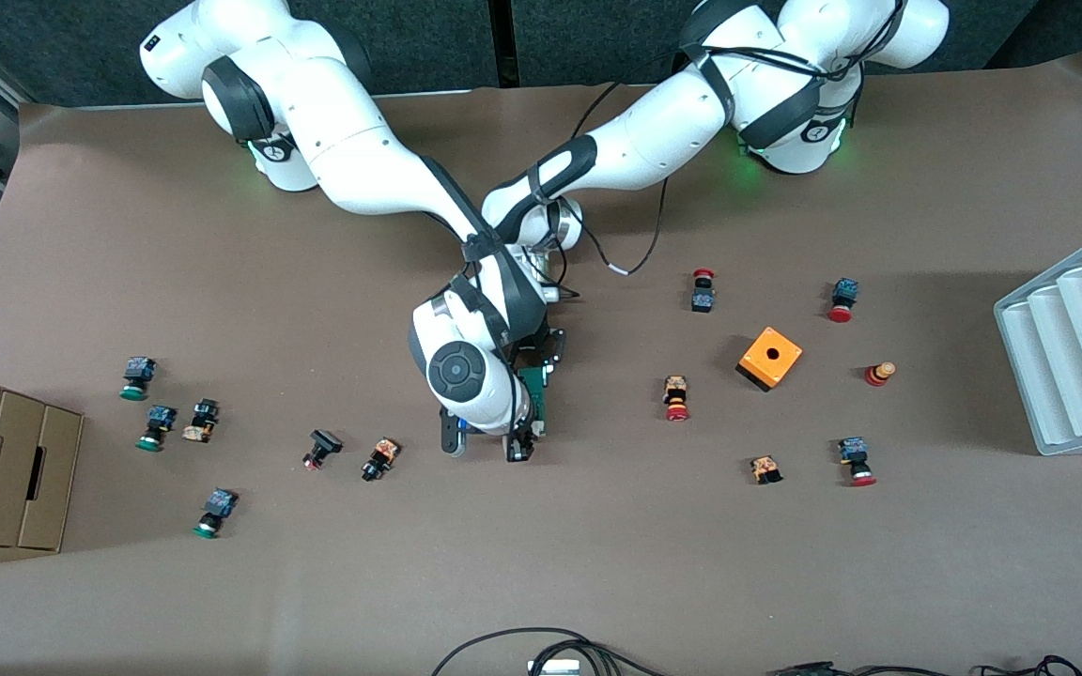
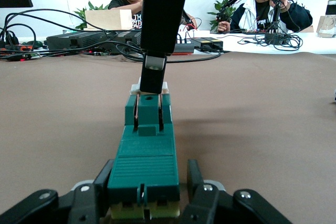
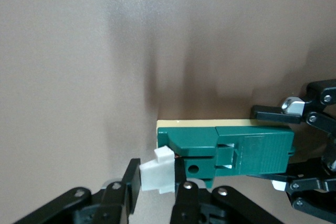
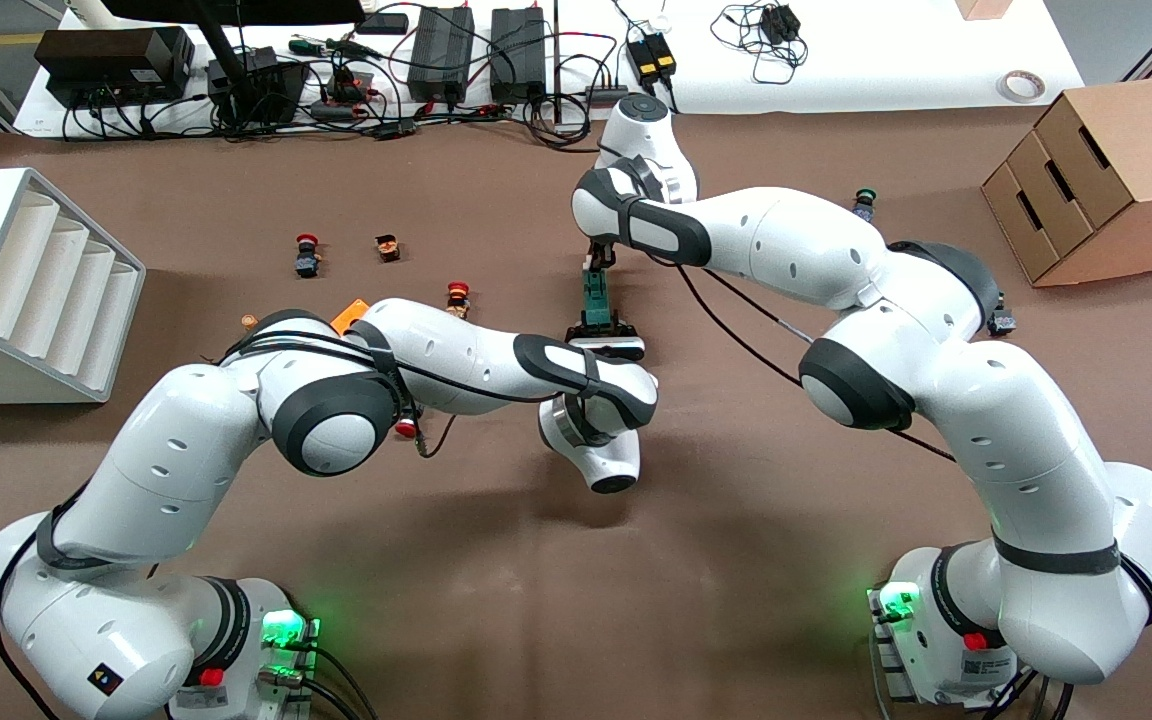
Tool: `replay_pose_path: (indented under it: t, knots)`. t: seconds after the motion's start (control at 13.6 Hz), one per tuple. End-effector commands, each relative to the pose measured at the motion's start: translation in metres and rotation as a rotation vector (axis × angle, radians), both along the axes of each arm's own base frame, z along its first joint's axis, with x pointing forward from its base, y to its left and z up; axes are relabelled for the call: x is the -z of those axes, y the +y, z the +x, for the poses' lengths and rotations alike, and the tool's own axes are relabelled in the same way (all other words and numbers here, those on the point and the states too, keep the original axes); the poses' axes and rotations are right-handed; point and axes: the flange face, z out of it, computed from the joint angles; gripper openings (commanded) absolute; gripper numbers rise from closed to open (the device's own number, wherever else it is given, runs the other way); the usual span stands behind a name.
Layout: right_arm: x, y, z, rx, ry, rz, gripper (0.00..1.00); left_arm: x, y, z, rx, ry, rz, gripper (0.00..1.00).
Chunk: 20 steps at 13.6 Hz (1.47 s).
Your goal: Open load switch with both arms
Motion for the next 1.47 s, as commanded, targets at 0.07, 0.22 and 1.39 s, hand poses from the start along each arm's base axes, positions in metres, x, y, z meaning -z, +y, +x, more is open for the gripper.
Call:
replay_pose_path:
  t: [0.07, 0.22, 1.39]
  knots:
    - [-0.005, 0.003, -0.017, 0.012, 0.052, 0.04, 0.28, 0.004, -0.002, -0.004, -0.004, -0.007, 0.017, 0.61]
    - [-0.008, 0.004, -0.019, 0.01, 0.056, 0.042, 0.28, 0.004, -0.002, -0.004, -0.004, -0.007, 0.017, 0.61]
    - [-0.023, 0.007, -0.029, 0.0, 0.078, 0.053, 0.28, 0.003, -0.003, -0.004, -0.004, -0.007, 0.016, 0.6]
